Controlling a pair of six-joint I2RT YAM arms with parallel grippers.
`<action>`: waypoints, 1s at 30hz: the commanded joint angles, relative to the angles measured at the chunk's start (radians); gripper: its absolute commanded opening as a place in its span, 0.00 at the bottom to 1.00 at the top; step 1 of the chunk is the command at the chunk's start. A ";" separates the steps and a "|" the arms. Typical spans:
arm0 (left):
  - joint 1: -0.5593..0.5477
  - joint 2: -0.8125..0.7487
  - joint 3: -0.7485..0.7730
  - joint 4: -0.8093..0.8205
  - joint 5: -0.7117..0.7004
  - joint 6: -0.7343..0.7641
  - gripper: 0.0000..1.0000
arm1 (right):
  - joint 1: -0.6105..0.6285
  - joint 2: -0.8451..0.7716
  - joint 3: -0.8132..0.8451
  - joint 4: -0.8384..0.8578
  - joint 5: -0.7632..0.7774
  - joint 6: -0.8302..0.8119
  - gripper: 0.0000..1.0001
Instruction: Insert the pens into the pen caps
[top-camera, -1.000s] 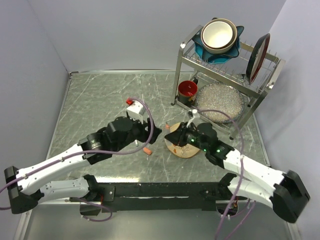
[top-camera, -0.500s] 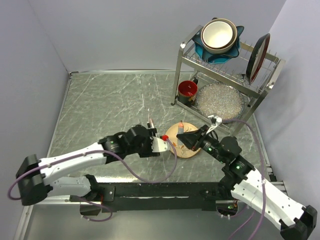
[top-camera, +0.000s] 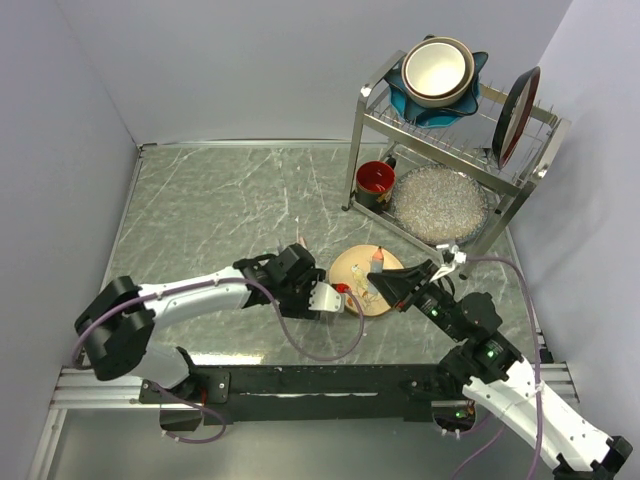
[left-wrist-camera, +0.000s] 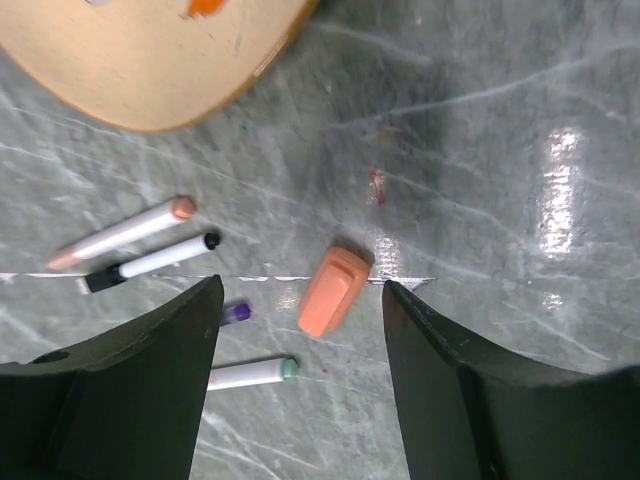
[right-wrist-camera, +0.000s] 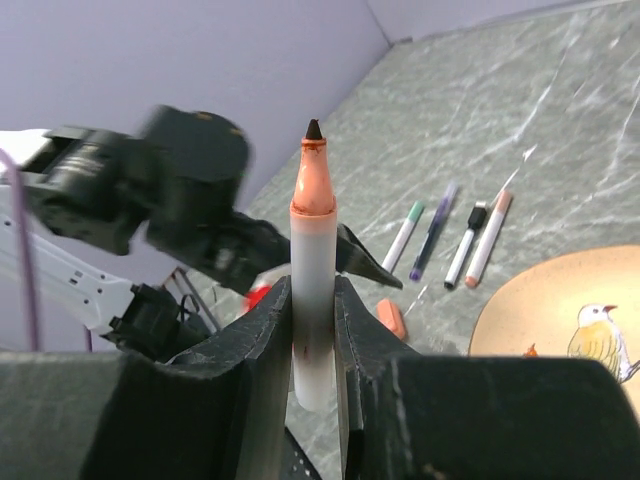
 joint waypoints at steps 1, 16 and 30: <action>0.038 0.043 0.075 -0.053 0.101 0.062 0.68 | -0.005 -0.048 0.003 0.000 0.050 -0.037 0.00; 0.104 0.159 0.092 -0.107 0.121 0.082 0.65 | -0.005 -0.152 0.005 -0.065 0.110 -0.068 0.00; 0.119 0.267 0.139 -0.136 0.092 0.059 0.55 | -0.005 -0.171 0.009 -0.069 0.122 -0.074 0.00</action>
